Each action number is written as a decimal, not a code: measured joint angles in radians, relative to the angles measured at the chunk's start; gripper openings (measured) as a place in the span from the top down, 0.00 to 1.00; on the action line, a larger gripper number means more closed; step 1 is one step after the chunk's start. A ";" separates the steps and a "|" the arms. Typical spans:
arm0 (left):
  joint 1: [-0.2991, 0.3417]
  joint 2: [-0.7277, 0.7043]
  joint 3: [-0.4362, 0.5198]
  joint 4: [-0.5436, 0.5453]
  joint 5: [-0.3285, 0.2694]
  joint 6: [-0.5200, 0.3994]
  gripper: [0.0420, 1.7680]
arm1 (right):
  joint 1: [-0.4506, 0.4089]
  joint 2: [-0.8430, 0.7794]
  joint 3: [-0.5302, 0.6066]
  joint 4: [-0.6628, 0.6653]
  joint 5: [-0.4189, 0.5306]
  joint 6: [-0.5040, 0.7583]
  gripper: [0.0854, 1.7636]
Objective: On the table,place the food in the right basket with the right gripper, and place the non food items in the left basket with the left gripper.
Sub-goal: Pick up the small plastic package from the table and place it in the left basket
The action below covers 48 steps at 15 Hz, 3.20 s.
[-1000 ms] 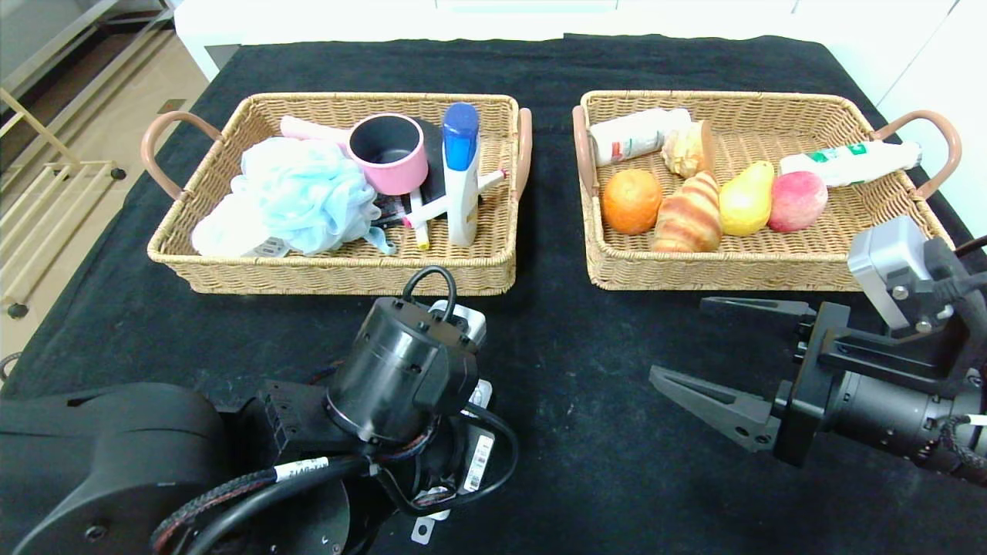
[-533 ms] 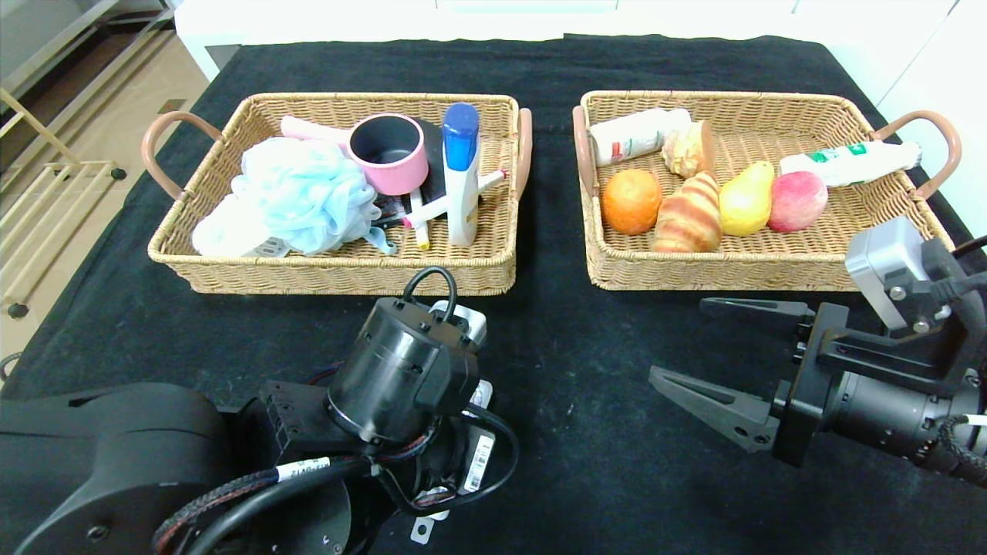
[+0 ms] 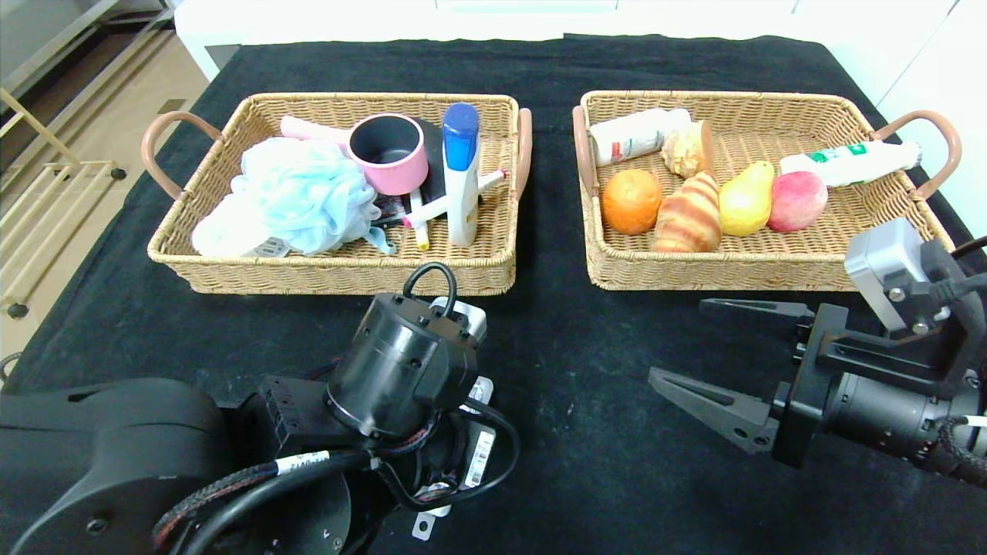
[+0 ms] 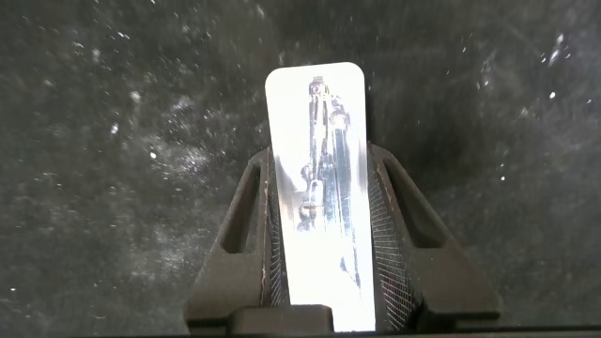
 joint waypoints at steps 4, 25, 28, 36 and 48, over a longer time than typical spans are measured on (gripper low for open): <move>0.014 -0.040 -0.017 -0.002 0.000 0.008 0.65 | 0.000 0.000 0.001 0.001 0.000 0.000 0.03; 0.330 -0.040 -0.374 -0.166 0.006 0.079 0.65 | 0.016 0.003 0.007 0.000 -0.001 -0.001 0.03; 0.359 -0.018 -0.417 -0.173 0.003 0.094 0.65 | 0.016 0.003 0.008 0.001 -0.001 -0.001 0.03; 0.418 0.065 -0.520 -0.233 -0.003 0.171 0.65 | 0.028 0.007 0.022 0.001 -0.006 -0.046 0.03; 0.414 0.101 -0.529 -0.240 -0.001 0.188 0.30 | 0.028 0.012 0.023 0.001 -0.006 -0.047 0.03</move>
